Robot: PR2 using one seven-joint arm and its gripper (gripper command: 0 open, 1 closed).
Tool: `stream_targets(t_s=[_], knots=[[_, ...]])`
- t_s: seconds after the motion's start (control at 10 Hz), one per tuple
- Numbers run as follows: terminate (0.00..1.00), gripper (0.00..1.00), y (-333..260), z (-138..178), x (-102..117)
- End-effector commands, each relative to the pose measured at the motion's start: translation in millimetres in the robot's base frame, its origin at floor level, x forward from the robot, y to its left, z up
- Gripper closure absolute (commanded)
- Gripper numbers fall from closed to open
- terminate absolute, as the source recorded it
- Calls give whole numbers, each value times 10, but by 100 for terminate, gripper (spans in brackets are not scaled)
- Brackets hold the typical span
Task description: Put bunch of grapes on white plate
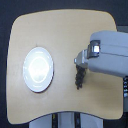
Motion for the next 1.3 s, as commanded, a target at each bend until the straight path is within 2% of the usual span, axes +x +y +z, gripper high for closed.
stream_targets(t_s=[0.0,0.3,1.0,1.2], knots=[[0,0,317,-441,51],[0,0,350,-720,169],[0,0,204,-1078,153],[0,0,235,-1076,141]])
